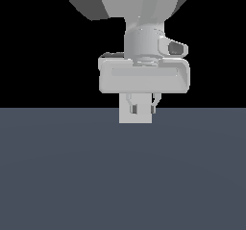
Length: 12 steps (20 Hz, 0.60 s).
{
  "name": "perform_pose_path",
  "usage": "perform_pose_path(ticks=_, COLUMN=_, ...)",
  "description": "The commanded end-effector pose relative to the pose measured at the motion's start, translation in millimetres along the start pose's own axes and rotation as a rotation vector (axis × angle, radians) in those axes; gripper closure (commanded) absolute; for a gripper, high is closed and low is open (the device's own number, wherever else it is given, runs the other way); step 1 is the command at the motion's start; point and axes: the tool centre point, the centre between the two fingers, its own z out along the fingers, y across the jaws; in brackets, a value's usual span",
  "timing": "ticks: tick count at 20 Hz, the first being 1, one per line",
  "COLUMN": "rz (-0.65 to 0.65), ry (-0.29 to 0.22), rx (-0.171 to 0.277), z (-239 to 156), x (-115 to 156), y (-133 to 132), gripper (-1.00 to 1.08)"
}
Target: Plug the charger into the wall socket.
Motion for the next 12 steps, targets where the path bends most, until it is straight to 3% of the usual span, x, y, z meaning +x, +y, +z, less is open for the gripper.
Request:
perform_pose_path(ticks=1, rz=-0.030, ry=-0.001, rx=0.005, z=-2.8, x=4.2, y=-1.9, gripper=1.08)
perform_pose_path(ticks=12, rz=-0.057, ry=-0.002, rx=0.009, z=-4.9, x=8.0, y=-4.2, gripper=1.08)
